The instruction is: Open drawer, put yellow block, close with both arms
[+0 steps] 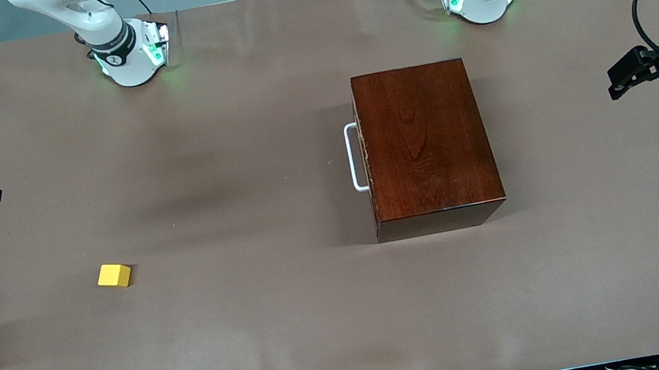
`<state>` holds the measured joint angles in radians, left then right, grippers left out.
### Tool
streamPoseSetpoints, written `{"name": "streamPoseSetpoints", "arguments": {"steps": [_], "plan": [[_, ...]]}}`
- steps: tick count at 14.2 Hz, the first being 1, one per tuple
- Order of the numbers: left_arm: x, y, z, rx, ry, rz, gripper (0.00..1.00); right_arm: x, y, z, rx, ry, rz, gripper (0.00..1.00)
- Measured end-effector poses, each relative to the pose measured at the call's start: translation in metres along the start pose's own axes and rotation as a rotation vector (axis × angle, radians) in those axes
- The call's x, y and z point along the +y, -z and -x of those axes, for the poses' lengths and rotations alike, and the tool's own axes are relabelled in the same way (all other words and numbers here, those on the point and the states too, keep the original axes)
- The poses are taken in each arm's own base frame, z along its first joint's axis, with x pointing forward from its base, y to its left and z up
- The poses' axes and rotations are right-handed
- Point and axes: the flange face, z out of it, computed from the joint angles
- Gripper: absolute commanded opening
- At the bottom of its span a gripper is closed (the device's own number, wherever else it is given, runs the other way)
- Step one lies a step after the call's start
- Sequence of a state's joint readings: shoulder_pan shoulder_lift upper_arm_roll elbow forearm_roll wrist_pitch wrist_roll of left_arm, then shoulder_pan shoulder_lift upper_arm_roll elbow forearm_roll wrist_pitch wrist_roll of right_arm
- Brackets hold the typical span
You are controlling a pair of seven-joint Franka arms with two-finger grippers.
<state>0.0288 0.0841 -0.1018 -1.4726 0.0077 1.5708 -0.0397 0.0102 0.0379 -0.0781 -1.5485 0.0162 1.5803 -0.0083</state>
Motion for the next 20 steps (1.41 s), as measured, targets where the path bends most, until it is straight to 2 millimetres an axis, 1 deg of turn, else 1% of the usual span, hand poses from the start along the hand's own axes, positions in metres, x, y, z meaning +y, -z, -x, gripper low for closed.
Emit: {"name": "streamPoseSetpoints", "arguments": {"steps": [3, 7, 13, 15, 20], "plan": [[0.0, 0.0, 0.0, 0.0, 0.0, 0.0, 1.0, 0.0, -0.002, -0.001, -0.004, 0.001, 0.001, 1.0], [0.0, 0.0, 0.0, 0.001, -0.001, 0.0, 1.0, -0.001, -0.014, -0.008, -0.02, 0.002, 0.002, 1.0], [0.0, 0.001, -0.001, 0.007, -0.001, 0.0, 1.0, -0.001, -0.017, -0.01, -0.021, 0.002, 0.003, 1.0], [0.0, 0.0, -0.001, 0.007, -0.001, 0.0, 1.0, -0.002, -0.02, -0.011, -0.027, 0.003, 0.003, 1.0], [-0.002, -0.007, -0.006, 0.002, 0.003, 0.001, 1.0, -0.006, -0.029, -0.015, -0.041, 0.011, 0.004, 1.0]]}}
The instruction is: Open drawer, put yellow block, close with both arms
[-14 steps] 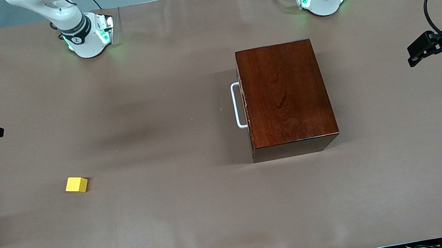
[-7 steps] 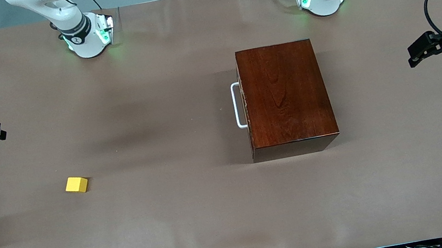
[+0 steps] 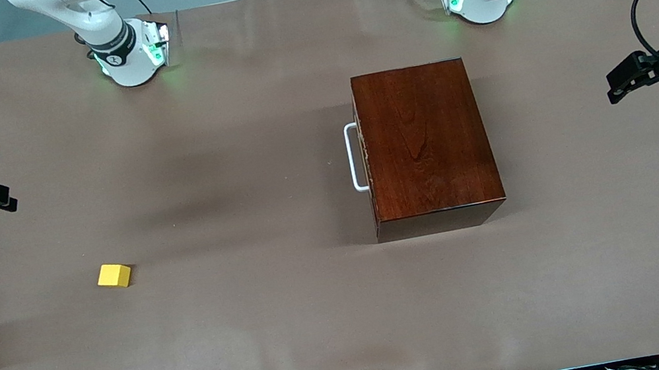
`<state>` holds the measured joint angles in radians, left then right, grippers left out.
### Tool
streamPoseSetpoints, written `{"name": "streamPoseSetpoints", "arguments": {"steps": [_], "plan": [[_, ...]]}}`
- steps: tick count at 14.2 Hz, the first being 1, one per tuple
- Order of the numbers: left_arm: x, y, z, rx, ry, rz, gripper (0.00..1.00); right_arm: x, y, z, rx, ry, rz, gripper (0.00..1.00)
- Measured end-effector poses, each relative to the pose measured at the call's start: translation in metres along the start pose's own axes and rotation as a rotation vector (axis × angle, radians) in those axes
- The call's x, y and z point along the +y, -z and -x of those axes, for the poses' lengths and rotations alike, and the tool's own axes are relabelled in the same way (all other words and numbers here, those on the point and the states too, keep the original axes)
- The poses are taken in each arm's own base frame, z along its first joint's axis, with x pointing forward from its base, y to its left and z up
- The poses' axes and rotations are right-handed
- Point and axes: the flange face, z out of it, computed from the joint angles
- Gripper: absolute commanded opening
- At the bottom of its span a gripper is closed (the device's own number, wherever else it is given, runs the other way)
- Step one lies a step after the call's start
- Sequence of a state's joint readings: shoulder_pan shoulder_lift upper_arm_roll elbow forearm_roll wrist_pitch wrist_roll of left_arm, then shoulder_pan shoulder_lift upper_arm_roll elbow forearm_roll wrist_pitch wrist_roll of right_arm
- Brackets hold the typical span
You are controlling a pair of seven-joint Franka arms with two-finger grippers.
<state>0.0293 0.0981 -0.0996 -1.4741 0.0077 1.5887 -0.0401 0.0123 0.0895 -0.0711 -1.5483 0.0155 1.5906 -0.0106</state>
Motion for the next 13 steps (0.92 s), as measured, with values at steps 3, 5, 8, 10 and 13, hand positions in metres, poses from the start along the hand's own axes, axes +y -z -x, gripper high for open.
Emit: {"name": "streamPoseSetpoints", "arguments": {"steps": [3, 5, 8, 10, 13], "plan": [[-0.001, -0.001, -0.001, 0.001, 0.001, 0.0, 1.0, -0.002, 0.0, 0.0, -0.001, 0.027, 0.0, 1.0], [-0.001, -0.001, -0.001, 0.001, 0.001, 0.0, 1.0, -0.002, -0.001, 0.0, -0.001, 0.049, 0.0, 1.0], [0.008, 0.0, 0.0, 0.001, -0.005, 0.001, 1.0, -0.002, -0.001, 0.0, -0.003, 0.056, -0.001, 1.0], [0.032, 0.0, 0.001, 0.005, 0.032, 0.007, 1.0, -0.001, -0.001, 0.0, -0.003, 0.055, -0.001, 1.0], [0.116, 0.007, 0.011, 0.024, 0.036, 0.025, 1.0, -0.002, -0.002, -0.001, -0.006, 0.06, -0.001, 1.0]]}}
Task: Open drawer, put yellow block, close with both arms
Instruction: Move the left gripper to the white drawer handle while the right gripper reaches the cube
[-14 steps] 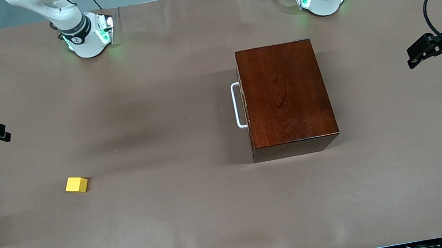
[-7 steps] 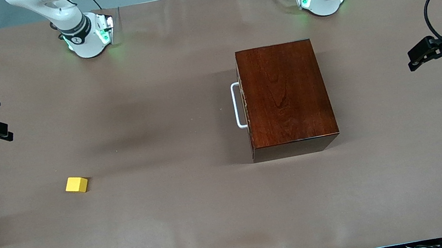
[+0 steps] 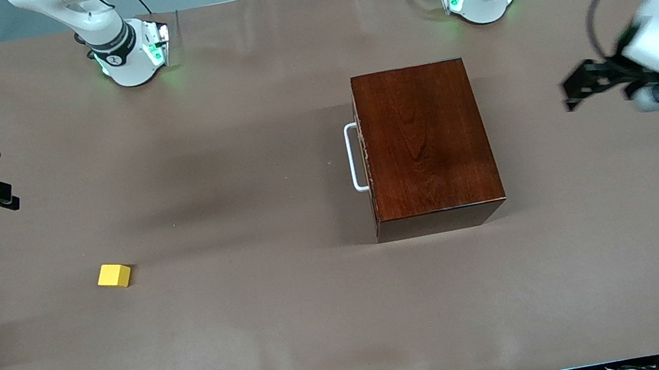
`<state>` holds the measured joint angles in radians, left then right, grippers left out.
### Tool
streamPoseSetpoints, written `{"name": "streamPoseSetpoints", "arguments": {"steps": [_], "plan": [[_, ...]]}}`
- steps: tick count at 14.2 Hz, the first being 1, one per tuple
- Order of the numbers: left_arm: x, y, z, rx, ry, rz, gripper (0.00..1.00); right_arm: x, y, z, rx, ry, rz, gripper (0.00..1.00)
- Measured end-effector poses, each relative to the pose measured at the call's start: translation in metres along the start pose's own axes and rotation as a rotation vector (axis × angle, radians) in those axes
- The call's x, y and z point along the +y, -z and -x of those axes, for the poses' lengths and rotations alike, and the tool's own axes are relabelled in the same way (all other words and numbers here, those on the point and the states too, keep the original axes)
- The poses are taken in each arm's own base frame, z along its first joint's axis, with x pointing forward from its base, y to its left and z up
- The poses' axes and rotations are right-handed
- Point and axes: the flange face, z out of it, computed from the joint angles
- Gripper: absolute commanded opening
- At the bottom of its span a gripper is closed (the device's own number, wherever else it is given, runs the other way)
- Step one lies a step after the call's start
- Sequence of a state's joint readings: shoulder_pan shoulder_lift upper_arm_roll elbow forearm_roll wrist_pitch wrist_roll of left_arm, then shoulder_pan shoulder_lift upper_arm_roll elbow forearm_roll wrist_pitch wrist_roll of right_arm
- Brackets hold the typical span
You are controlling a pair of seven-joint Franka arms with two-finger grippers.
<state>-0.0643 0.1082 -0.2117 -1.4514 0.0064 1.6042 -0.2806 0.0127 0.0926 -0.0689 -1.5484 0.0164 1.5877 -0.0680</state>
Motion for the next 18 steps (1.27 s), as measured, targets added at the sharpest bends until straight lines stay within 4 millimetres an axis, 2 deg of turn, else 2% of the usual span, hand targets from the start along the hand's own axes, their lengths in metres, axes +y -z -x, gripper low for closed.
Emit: {"name": "streamPoseSetpoints", "arguments": {"steps": [2, 5, 8, 10, 12, 16, 18], "plan": [[0.067, -0.004, 0.014, -0.003, -0.014, 0.014, 1.0, -0.006, -0.012, -0.006, -0.021, 0.014, 0.001, 1.0], [0.168, -0.025, 0.037, -0.026, 0.062, 0.034, 1.0, -0.02, -0.026, -0.016, -0.044, 0.029, 0.004, 1.0], [0.264, -0.054, 0.07, -0.034, 0.121, 0.066, 1.0, -0.003, -0.018, -0.015, -0.041, -0.004, 0.003, 1.0], [0.314, -0.075, 0.097, -0.039, 0.141, 0.082, 1.0, 0.004, -0.017, -0.013, -0.048, -0.031, 0.002, 1.0], [0.342, -0.089, 0.113, -0.046, 0.129, 0.089, 1.0, 0.005, -0.017, -0.013, -0.048, -0.091, 0.004, 1.0], [0.347, -0.123, 0.106, -0.081, 0.131, 0.057, 1.0, -0.004, -0.02, -0.015, -0.054, -0.116, 0.005, 1.0], [0.353, -0.152, 0.104, -0.098, 0.106, 0.02, 1.0, -0.018, -0.039, -0.023, -0.085, -0.095, 0.009, 1.0]]}}
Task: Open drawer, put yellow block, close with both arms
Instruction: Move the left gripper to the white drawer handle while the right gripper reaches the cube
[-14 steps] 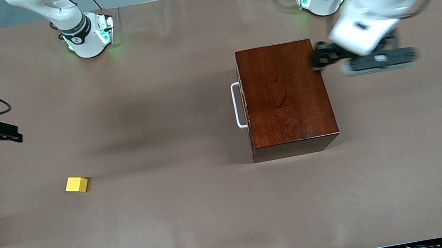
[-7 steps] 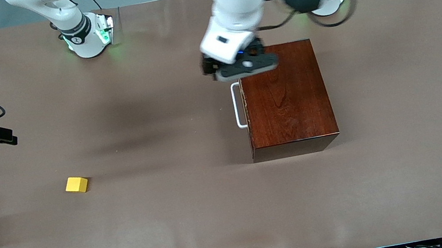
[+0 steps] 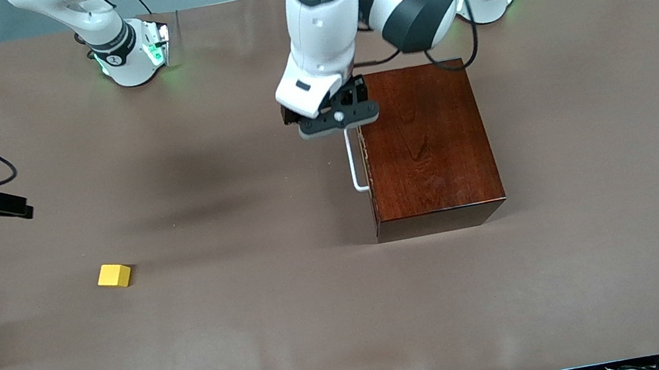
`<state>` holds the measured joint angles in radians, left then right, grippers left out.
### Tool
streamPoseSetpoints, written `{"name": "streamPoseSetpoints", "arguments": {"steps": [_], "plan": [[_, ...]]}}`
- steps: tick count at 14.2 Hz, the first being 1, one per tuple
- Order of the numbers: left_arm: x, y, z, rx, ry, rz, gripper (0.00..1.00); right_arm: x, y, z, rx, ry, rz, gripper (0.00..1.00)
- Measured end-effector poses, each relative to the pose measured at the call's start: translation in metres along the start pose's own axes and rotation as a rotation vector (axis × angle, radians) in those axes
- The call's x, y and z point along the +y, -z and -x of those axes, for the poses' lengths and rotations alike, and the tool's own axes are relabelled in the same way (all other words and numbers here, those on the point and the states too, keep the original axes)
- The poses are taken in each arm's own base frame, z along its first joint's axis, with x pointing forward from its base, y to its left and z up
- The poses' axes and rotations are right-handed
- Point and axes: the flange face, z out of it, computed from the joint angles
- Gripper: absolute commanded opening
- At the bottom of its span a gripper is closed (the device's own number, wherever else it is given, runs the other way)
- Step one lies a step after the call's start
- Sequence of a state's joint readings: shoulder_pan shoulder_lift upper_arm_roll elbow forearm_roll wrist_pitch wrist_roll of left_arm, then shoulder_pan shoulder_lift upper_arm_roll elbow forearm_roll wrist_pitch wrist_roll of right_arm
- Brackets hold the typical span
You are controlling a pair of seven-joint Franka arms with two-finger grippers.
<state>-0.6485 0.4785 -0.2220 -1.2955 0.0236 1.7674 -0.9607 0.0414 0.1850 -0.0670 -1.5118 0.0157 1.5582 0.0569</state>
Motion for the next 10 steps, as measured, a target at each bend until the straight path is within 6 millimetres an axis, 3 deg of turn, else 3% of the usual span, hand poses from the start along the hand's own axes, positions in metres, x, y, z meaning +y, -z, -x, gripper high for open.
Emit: {"name": "streamPoseSetpoints", "arguments": {"steps": [2, 5, 10], "plan": [[0.01, -0.034, 0.003, 0.021, -0.047, -0.073, 1.0, -0.015, -0.031, -0.018, -0.028, 0.023, 0.008, 1.0], [0.023, -0.081, 0.012, 0.018, -0.115, -0.15, 1.0, -0.019, -0.067, -0.044, -0.025, 0.029, 0.013, 1.0], [0.018, -0.116, -0.002, 0.014, -0.138, -0.207, 1.0, 0.007, -0.106, -0.063, -0.064, -0.007, 0.016, 1.0]]}}
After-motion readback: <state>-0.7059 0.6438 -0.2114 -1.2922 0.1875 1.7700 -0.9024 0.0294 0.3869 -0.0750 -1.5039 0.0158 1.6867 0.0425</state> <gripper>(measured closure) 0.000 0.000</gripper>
